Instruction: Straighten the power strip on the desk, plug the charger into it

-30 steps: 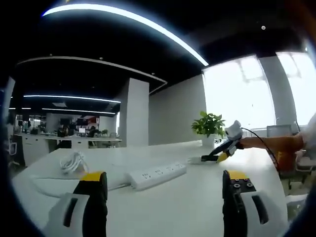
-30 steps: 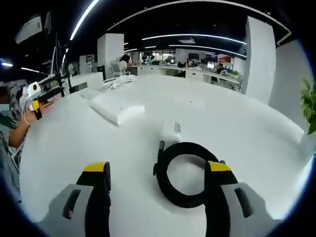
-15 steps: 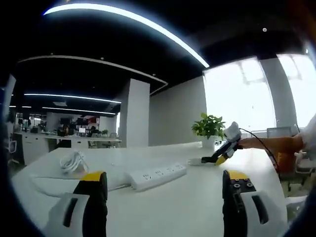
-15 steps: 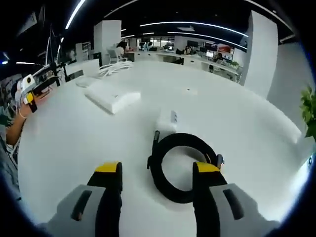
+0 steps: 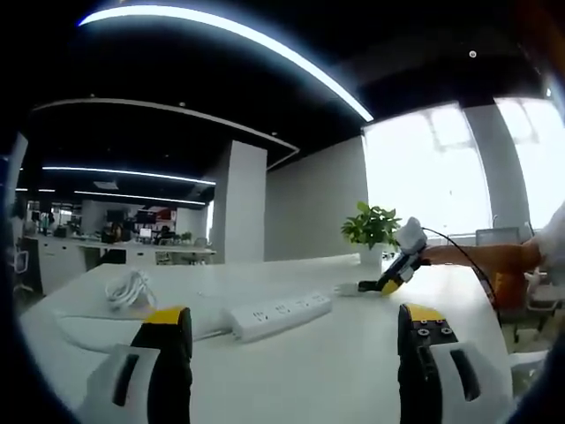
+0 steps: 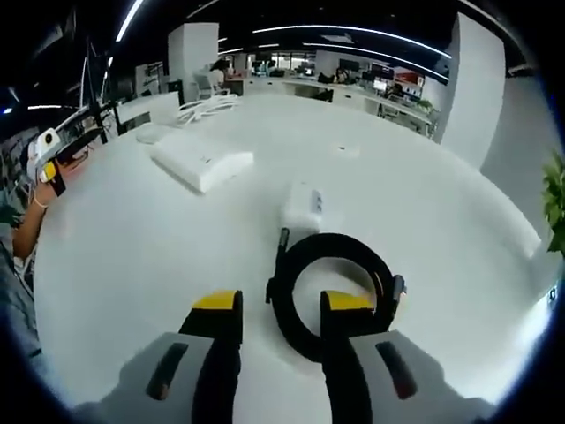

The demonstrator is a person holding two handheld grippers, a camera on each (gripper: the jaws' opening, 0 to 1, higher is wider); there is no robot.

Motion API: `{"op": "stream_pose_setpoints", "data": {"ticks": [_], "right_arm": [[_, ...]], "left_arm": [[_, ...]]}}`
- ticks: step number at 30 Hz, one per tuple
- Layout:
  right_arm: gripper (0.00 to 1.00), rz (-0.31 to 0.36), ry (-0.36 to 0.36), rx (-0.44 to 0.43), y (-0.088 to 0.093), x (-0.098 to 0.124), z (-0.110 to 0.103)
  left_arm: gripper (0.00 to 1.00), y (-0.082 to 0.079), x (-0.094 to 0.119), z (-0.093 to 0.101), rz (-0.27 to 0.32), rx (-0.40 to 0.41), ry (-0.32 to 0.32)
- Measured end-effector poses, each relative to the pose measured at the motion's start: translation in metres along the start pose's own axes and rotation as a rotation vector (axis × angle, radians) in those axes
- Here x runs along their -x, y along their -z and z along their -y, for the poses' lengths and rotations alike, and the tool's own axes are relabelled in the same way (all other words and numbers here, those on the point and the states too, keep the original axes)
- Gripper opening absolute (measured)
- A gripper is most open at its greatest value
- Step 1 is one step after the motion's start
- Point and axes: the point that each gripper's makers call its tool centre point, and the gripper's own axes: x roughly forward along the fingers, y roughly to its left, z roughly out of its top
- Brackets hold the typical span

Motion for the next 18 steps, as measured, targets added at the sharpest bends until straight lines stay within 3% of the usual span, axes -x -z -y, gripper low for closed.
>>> {"op": "stream_pose_setpoints", "data": {"ticks": [18], "right_arm": [[0.13, -0.063, -0.041, 0.039, 0.0045, -0.0031, -0.0087]], "left_arm": [[0.99, 0.0033, 0.0007, -0.0012, -0.012, 0.0, 0.006]]}}
